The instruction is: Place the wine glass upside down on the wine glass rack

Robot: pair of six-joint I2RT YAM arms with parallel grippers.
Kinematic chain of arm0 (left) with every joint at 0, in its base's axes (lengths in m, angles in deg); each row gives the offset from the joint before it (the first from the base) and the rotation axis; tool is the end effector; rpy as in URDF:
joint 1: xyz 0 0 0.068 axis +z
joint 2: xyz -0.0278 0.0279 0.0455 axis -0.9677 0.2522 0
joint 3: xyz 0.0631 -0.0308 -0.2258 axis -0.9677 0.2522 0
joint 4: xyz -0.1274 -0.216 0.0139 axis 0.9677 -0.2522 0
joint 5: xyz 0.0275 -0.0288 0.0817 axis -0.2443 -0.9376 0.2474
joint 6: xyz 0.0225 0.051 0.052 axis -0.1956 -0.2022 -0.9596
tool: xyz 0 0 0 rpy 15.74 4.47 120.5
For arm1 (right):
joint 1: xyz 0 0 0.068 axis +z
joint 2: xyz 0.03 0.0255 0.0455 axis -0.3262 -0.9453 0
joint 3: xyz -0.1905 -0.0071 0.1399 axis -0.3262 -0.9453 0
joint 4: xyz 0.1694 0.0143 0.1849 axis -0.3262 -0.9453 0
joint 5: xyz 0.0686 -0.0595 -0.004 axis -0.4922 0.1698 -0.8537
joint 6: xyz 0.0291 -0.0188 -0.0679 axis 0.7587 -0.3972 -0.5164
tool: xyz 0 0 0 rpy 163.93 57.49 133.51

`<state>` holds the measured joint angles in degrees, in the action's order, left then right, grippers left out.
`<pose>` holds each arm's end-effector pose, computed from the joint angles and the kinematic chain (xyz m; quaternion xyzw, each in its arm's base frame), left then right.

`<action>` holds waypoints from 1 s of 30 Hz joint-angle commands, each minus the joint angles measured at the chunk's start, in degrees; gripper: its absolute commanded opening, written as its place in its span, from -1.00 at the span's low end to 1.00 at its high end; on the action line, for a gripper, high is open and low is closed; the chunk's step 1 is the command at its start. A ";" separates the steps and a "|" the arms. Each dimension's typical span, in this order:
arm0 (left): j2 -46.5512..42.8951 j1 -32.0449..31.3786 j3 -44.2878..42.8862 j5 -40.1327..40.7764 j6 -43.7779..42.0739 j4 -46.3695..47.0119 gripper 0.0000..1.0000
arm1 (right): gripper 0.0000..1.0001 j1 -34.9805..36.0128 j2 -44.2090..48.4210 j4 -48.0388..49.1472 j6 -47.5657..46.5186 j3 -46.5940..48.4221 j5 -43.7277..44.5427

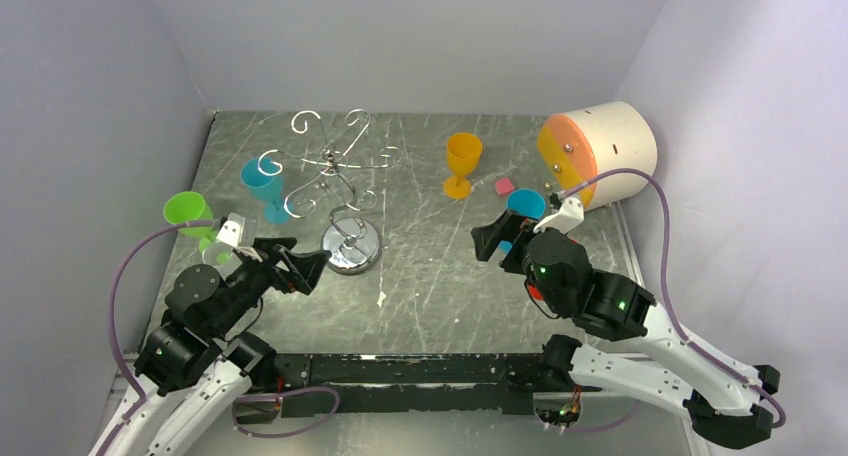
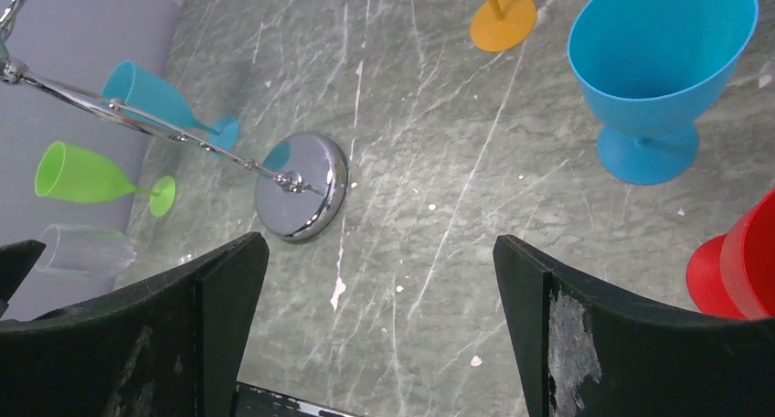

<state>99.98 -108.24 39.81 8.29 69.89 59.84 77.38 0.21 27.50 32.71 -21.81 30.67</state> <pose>0.1106 -0.0709 0.3011 0.0520 0.7311 -0.3240 0.5981 0.1217 0.1214 0.3137 0.0953 0.8126 0.2351 0.5247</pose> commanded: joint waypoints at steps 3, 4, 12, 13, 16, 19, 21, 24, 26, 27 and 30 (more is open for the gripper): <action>-0.13 -0.29 -0.77 -0.82 -0.32 0.26 0.99 | 1.00 0.32 -0.78 -1.43 2.17 1.14 2.61; -0.12 -0.27 -0.79 -0.82 -0.32 0.18 0.99 | 1.00 0.33 -1.10 -1.74 2.66 1.32 3.03; -0.33 -0.29 -0.71 -0.73 -0.41 0.20 0.98 | 0.96 0.28 -5.10 -8.54 9.89 3.80 10.81; -0.21 -0.28 -0.78 -0.59 -0.41 0.18 0.99 | 0.94 0.28 -6.25 -10.16 11.02 4.84 12.30; 0.00 -0.26 -0.94 -0.34 -0.24 -0.07 0.99 | 0.84 0.20 -11.43 -17.38 16.03 9.30 16.85; -0.11 -0.28 -0.89 -0.35 -0.15 -0.09 0.99 | 0.76 0.14 -18.76 -30.84 27.44 14.70 21.40; -0.44 -0.28 -0.82 -0.29 -0.07 -0.09 0.99 | 0.69 0.02 -23.02 -39.12 34.09 17.71 23.81; -0.83 -0.26 -0.71 -0.18 -0.06 -0.02 0.99 | 0.47 -4.72 -23.74 -39.30 33.10 18.11 21.81; -0.98 -0.27 -0.75 -0.26 -0.10 0.00 0.99 | 0.27 -9.53 -22.39 -37.09 30.00 17.43 19.35; -0.94 -0.25 -0.79 -0.26 -0.14 -0.08 0.99 | 0.20 -12.51 -21.65 -34.88 27.17 16.77 17.70; -0.99 -0.28 -0.79 -0.33 -0.18 -0.05 0.99 | 0.14 -19.49 -20.03 -29.29 19.49 14.68 13.63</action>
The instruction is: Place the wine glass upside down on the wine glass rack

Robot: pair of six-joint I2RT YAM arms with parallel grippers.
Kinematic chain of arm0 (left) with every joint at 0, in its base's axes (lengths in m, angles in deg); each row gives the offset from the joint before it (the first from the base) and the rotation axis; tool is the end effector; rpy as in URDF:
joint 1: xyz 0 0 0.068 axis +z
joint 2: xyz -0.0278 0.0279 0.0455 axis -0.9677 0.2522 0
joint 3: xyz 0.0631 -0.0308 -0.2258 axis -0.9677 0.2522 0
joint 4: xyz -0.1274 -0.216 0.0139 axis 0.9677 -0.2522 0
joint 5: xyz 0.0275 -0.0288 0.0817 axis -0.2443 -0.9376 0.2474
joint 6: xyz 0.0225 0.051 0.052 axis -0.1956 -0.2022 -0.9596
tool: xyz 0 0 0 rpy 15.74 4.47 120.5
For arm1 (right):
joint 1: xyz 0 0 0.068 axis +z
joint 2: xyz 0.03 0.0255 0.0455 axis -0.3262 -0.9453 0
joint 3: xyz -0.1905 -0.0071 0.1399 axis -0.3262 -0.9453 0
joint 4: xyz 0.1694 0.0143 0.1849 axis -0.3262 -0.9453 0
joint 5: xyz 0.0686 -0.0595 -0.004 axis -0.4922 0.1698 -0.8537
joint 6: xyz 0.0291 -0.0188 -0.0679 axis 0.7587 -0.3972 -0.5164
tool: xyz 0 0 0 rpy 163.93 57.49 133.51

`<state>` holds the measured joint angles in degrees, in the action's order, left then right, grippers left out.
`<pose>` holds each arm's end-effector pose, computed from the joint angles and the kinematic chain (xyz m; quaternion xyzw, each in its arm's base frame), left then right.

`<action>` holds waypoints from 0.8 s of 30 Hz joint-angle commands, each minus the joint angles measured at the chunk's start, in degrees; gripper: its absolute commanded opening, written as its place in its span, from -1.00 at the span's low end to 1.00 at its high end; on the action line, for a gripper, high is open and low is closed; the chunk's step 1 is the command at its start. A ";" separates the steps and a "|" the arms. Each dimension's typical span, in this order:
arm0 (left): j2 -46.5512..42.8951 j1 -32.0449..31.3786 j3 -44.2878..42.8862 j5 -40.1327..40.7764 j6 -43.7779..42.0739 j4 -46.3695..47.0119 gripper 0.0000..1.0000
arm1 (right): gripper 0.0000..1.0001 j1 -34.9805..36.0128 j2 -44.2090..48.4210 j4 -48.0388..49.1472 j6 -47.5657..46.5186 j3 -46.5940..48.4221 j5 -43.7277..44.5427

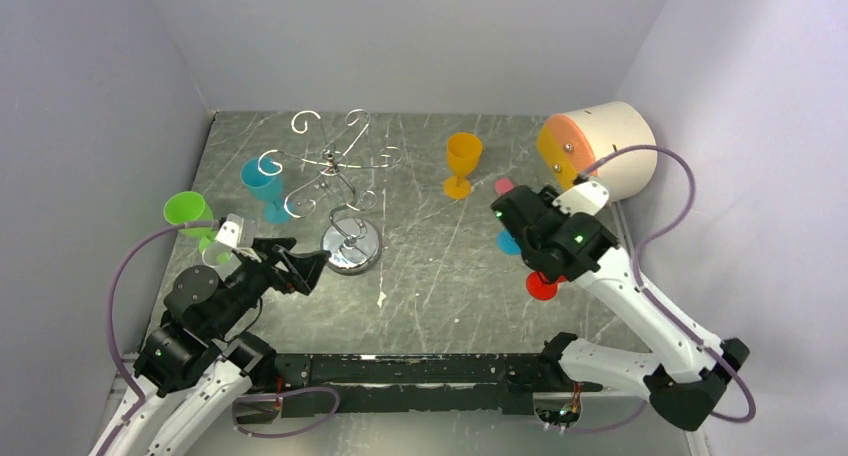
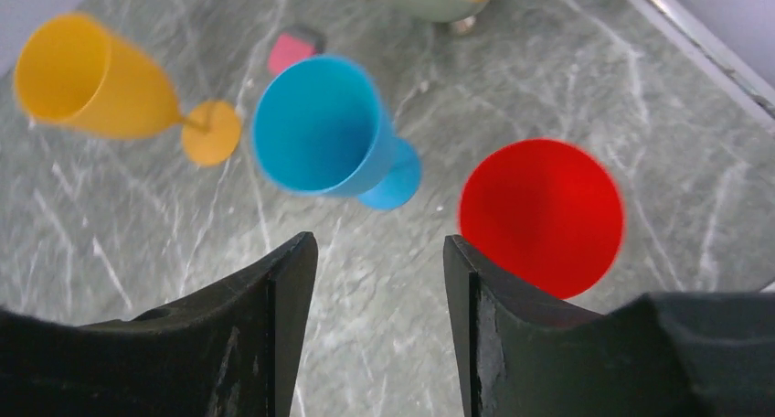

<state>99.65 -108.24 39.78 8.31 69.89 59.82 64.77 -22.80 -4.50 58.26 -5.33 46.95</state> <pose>0.1096 -0.0702 0.3019 0.0517 0.7291 -0.3249 0.6001 0.1658 0.0948 0.3007 0.3021 0.8191 -0.0555 0.4844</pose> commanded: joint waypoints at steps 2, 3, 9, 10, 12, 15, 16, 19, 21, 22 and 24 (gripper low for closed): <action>-0.63 -0.23 -0.77 -0.32 -0.23 0.02 0.99 | 0.14 -9.85 3.11 3.47 -6.94 -3.03 -3.93; -0.69 -0.28 -0.77 -0.34 -0.23 0.02 0.99 | 0.14 -10.74 2.91 3.22 -6.65 -3.47 -4.22; -0.97 -0.27 -0.56 0.06 -0.15 0.17 0.99 | 0.00 -14.80 0.47 -1.60 -0.96 -4.52 -3.83; -0.83 -0.24 -0.58 0.02 -0.22 0.19 0.99 | -0.02 -15.05 0.63 -0.82 -1.24 -4.92 -4.22; -0.55 -0.29 -0.75 -0.04 -0.32 0.06 0.99 | -0.03 -15.36 1.70 1.85 -2.27 -6.53 -5.74; -0.14 -0.25 -0.95 0.02 -0.04 -0.31 0.99 | -0.07 -15.98 2.62 5.48 -3.88 -8.84 -9.08; -0.17 -0.25 -0.95 -0.01 -0.06 -0.33 0.98 | -0.09 -16.10 2.65 5.91 -3.87 -9.39 -9.77; -0.61 -0.23 -0.78 0.23 -0.15 -0.01 0.99 | -0.16 -16.29 2.85 7.35 -4.32 -10.66 -10.58; -0.79 -0.29 -0.75 0.34 -0.10 -0.02 0.99 | -0.22 -16.39 3.07 7.89 -4.22 -12.32 -10.73; -0.90 -0.27 -0.77 0.30 -0.06 -0.13 0.99 | -0.26 -16.48 3.21 8.37 -4.28 -12.89 -10.79; -1.04 -0.29 -0.81 0.22 -0.13 -0.15 0.99 | -0.35 -16.59 3.16 9.75 -5.01 -13.68 -10.95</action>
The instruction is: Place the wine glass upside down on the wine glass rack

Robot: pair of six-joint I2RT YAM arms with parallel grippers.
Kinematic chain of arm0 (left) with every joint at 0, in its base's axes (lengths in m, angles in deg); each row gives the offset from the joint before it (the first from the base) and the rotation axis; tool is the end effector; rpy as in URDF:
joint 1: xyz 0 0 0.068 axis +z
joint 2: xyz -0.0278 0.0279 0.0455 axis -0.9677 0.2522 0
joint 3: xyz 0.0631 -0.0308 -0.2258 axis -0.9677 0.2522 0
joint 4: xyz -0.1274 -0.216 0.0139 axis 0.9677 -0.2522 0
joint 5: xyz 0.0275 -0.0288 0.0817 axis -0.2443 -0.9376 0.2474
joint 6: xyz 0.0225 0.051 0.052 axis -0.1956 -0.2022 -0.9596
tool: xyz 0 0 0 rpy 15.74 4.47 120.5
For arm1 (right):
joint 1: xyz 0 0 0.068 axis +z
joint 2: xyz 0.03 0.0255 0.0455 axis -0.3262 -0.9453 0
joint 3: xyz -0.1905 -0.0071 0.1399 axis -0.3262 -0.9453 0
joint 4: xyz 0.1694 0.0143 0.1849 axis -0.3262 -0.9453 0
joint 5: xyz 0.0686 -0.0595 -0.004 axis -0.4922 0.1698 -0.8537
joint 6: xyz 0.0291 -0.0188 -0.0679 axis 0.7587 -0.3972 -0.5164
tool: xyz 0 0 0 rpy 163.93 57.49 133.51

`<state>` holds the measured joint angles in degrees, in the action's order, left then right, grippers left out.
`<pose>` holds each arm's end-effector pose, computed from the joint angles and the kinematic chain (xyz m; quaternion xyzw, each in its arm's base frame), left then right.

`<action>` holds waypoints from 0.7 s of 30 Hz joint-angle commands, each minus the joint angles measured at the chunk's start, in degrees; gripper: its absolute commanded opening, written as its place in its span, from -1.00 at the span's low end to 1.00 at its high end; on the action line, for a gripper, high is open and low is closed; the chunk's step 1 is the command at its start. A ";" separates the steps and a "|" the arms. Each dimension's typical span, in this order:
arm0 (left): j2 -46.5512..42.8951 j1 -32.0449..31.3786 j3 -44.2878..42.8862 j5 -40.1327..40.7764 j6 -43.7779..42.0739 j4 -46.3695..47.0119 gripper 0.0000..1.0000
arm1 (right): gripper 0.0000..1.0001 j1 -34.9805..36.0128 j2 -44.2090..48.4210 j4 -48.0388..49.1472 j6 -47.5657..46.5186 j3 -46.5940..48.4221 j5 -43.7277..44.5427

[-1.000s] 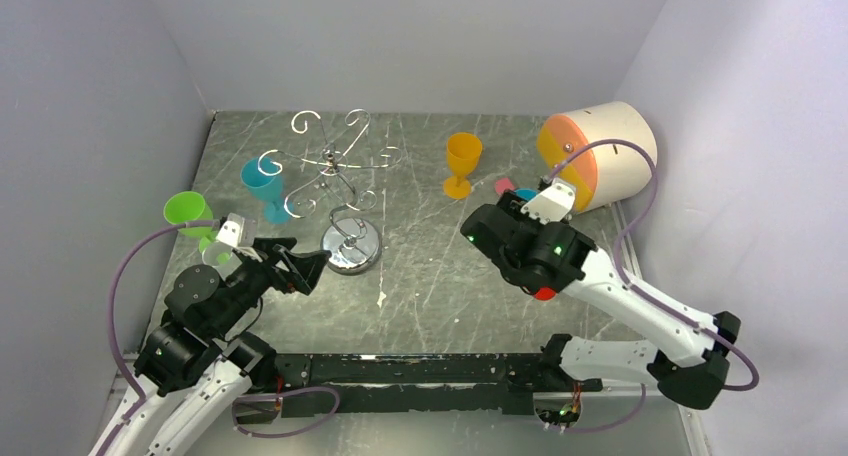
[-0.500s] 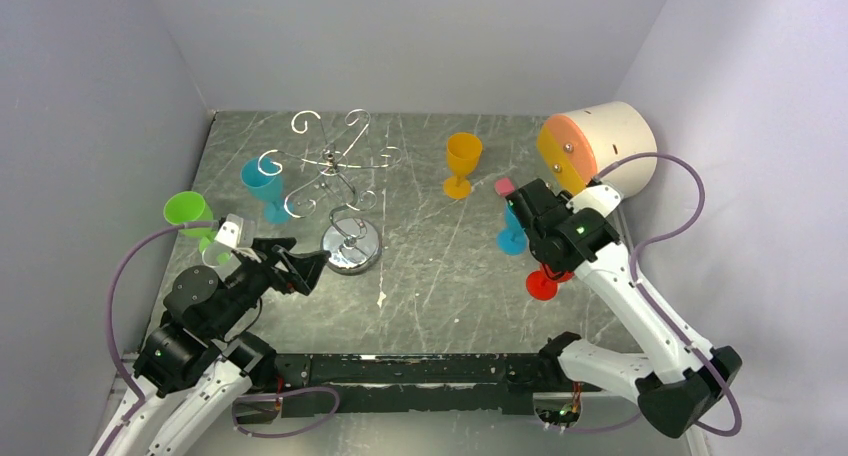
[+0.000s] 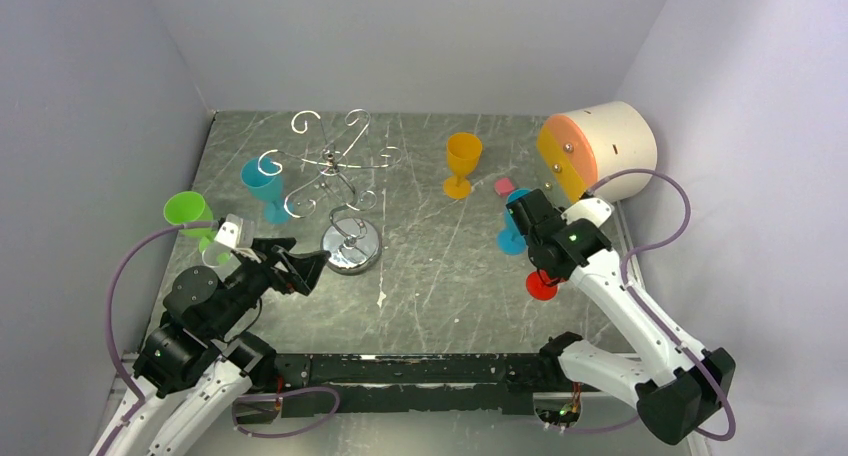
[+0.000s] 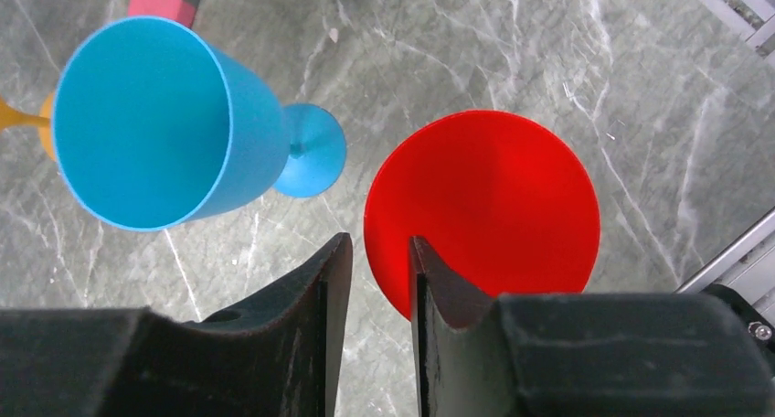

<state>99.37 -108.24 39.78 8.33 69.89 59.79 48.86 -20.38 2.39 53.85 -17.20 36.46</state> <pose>0.1089 -0.0697 0.3023 0.0515 0.7276 -0.3256 0.6016 0.1837 0.0537 0.2476 0.3710 0.8327 -0.0970 0.3994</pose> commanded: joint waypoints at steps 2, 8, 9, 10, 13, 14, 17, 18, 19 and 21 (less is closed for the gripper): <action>-0.99 -0.22 -0.70 0.29 -0.19 0.02 0.99 | -0.41 -0.73 -0.04 3.18 -1.06 -1.72 -0.63; -0.63 -0.26 -0.77 -0.06 -0.23 0.04 0.99 | -0.63 -0.78 -0.60 2.44 -0.35 -1.44 -0.34; -0.65 -0.24 -0.76 -0.02 -0.23 0.04 0.98 | -0.68 -0.74 -0.18 2.62 -0.59 -1.40 -0.44; -0.71 -0.27 -0.77 -0.05 -0.23 0.04 0.99 | -0.73 -0.73 0.21 2.67 -0.93 -1.26 -0.51; -1.09 -0.25 -0.60 -0.27 -0.32 0.21 0.99 | -0.98 -0.73 1.43 2.36 -2.04 -0.52 -0.70; -1.19 -0.27 -0.60 -0.15 -0.32 0.28 0.99 | -1.00 -0.74 1.86 2.45 -2.66 -0.35 -0.92; -1.37 -0.25 -0.42 -0.28 -0.32 0.46 0.99 | -1.00 -0.72 3.39 3.86 -5.99 -0.49 -2.99; -1.30 -0.24 -0.41 -0.37 -0.37 0.48 0.99 | -1.00 -0.73 4.04 4.35 -7.40 -0.35 -3.92; -1.21 -0.22 -0.42 -0.56 -0.45 0.60 0.99 | -1.00 -0.81 4.67 5.00 -9.06 -0.36 -4.99; -1.27 -0.28 -0.29 -0.72 -0.74 0.95 0.98 | -1.00 -0.74 6.40 6.21 -12.27 -0.10 -7.59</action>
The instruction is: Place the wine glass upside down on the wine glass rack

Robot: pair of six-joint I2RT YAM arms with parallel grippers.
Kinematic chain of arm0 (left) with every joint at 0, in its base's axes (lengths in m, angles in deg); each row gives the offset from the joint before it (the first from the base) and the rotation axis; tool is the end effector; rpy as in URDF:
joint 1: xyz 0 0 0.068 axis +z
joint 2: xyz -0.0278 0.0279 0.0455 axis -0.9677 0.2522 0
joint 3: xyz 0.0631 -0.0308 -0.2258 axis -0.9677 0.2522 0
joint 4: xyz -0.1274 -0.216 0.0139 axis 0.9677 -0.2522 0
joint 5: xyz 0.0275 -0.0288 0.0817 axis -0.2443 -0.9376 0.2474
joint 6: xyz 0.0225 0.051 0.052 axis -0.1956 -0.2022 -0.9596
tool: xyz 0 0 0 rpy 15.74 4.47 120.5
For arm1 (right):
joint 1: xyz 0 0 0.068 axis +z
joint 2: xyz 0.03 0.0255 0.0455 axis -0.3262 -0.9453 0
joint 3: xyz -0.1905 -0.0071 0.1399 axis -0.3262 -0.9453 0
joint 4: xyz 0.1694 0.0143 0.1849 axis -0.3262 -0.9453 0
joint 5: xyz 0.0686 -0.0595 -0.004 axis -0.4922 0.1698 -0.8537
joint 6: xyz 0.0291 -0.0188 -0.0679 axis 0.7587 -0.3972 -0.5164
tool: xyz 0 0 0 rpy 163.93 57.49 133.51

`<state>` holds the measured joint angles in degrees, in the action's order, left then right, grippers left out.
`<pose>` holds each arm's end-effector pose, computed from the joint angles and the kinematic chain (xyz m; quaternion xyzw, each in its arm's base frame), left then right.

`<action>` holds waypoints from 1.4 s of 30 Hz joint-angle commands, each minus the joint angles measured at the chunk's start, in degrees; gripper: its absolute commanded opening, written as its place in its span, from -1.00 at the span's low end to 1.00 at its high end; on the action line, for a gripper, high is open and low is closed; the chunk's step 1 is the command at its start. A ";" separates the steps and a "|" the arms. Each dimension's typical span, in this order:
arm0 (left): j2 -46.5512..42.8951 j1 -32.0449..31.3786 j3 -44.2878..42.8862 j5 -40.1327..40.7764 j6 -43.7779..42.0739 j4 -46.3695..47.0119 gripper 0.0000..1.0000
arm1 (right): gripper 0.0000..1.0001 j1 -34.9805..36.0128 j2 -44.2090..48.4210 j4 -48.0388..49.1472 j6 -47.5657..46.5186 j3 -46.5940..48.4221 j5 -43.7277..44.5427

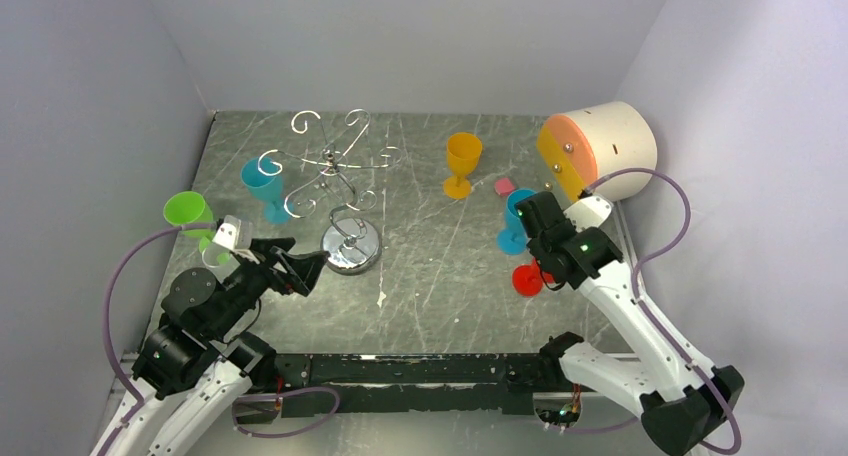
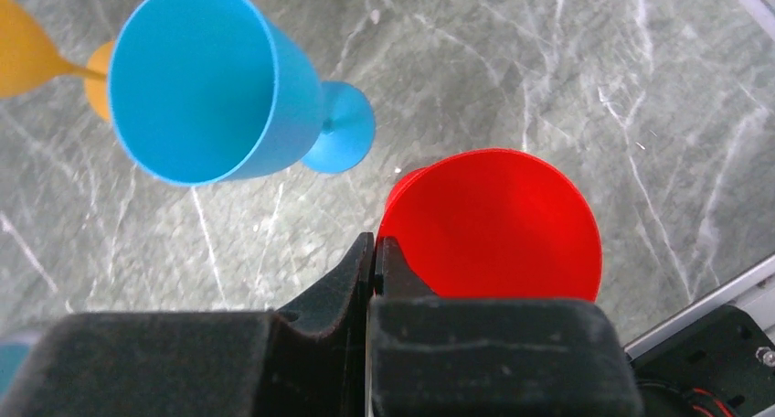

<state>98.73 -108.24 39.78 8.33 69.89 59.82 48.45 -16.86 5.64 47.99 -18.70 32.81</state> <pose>0.1071 -0.0686 0.3036 0.0512 0.7236 -0.3276 0.6053 0.1806 0.0539 0.2507 0.3403 0.8481 -0.0640 0.4009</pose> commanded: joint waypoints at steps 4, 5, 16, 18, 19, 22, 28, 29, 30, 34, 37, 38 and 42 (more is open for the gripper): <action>-0.87 -0.26 0.15 -1.98 -1.53 1.90 0.98 | -1.00 -0.36 6.52 4.11 -12.34 3.92 -10.05; -1.03 -0.24 0.27 -2.69 -1.82 2.24 0.99 | -1.00 -0.33 7.42 4.28 -13.63 4.47 -11.58; -3.33 -0.28 0.72 -9.83 -9.16 6.38 0.96 | -1.00 -0.35 11.30 10.37 -26.62 6.38 -32.22; -3.53 -0.29 0.31 -12.15 -11.37 6.70 0.96 | -1.00 -0.32 12.50 14.56 -28.38 5.64 -39.20; -3.67 -0.26 0.33 -14.40 -12.92 7.28 0.94 | -1.00 -0.32 13.13 16.98 -29.19 5.24 -43.15; -4.55 -0.29 1.07 -22.70 -17.55 10.53 0.87 | -1.00 -0.34 13.22 22.77 -31.11 5.18 -54.82; -6.23 -0.24 4.34 -35.33 -25.33 16.32 0.86 | -1.00 -0.35 11.05 28.71 -31.06 7.44 -73.31; -6.13 -0.27 4.55 -37.02 -26.75 16.32 0.86 | -1.00 -0.33 11.12 29.54 -30.38 7.49 -74.85; -6.02 -0.26 4.73 -38.60 -28.33 16.16 0.87 | -1.00 -0.38 11.27 30.28 -29.66 7.51 -76.17; -4.67 -0.25 5.32 -44.99 -35.00 14.92 0.84 | -1.00 -0.35 10.62 32.55 -26.89 8.00 -80.97; -3.47 -0.27 5.87 -47.83 -38.34 15.65 0.80 | -1.00 -0.32 9.52 34.98 -24.53 8.20 -85.14; -3.06 -0.24 6.02 -48.56 -38.90 16.05 0.78 | -1.00 -0.36 9.12 35.77 -23.81 8.29 -86.27; -1.78 -0.27 6.52 -52.74 -40.22 18.03 0.68 | -1.00 -0.32 8.28 37.62 -21.83 8.19 -87.62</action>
<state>95.72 -108.24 45.53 -37.33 34.07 73.89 48.36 -8.12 38.84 23.07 -11.78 -49.59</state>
